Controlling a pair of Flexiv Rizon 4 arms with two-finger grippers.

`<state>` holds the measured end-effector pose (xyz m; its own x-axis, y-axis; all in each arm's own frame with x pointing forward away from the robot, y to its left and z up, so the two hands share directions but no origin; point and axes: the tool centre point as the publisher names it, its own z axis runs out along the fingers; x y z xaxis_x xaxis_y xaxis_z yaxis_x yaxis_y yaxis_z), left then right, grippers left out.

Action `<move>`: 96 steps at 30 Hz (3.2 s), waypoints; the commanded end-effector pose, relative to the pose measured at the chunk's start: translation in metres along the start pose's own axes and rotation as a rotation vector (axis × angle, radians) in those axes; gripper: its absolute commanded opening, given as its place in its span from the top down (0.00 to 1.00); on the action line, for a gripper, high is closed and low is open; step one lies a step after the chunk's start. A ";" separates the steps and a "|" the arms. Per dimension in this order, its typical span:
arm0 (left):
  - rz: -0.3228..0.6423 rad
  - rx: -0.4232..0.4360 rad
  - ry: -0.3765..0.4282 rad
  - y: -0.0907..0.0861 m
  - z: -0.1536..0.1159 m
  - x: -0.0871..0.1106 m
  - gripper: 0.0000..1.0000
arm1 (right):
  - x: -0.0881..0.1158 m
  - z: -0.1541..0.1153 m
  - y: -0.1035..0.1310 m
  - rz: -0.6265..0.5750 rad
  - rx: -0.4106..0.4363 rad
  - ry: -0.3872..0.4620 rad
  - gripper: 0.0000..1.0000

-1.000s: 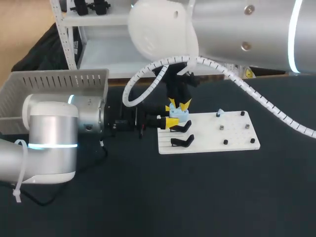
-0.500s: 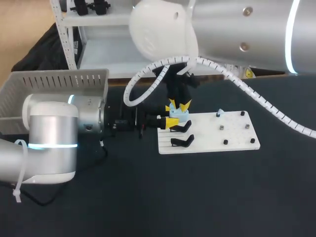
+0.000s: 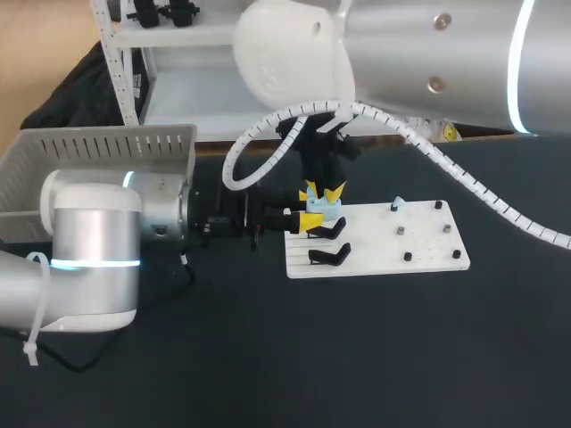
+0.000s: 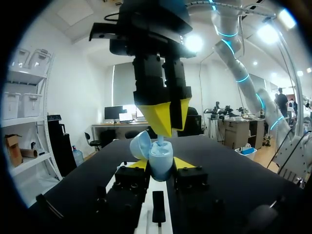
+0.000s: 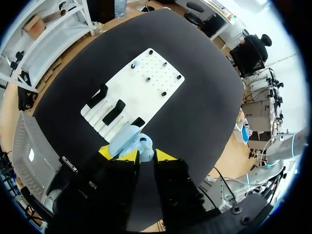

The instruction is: Pick up each earbud case from the left stands, insert the matching earbuds, close the lid, and place the case in the box.

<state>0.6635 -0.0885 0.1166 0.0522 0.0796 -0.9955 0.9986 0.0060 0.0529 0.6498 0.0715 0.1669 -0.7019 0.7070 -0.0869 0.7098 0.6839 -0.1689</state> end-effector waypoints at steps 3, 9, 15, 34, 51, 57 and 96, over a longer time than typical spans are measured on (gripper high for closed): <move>0.001 -0.007 -0.002 -0.001 0.000 0.000 1.00 | -0.001 0.001 0.003 0.005 0.014 0.001 1.00; 0.001 -0.007 -0.002 -0.001 0.000 0.000 1.00 | -0.001 0.003 0.003 0.008 0.020 0.002 1.00; 0.001 -0.007 -0.002 -0.001 0.000 0.000 1.00 | 0.000 0.005 0.004 0.015 0.026 0.006 0.73; 0.001 -0.007 -0.002 -0.001 0.000 0.000 1.00 | -0.038 -0.023 -0.054 -0.050 -0.270 -0.009 0.54; 0.001 -0.007 -0.002 -0.001 0.000 0.000 1.00 | -0.116 0.023 -0.052 -0.355 -0.481 -0.097 0.51; 0.001 -0.007 -0.002 -0.001 0.000 0.000 1.00 | -0.113 0.045 -0.031 -0.443 -0.497 -0.088 0.49; 0.001 -0.007 -0.002 -0.001 0.000 0.000 1.00 | -0.175 0.141 0.012 -0.593 -0.467 -0.195 0.62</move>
<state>0.6635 -0.0884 0.1167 0.0521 0.0795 -0.9955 0.9986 0.0065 0.0528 0.7661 -0.0711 0.0453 -0.9364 0.1862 -0.2975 0.1350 0.9735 0.1844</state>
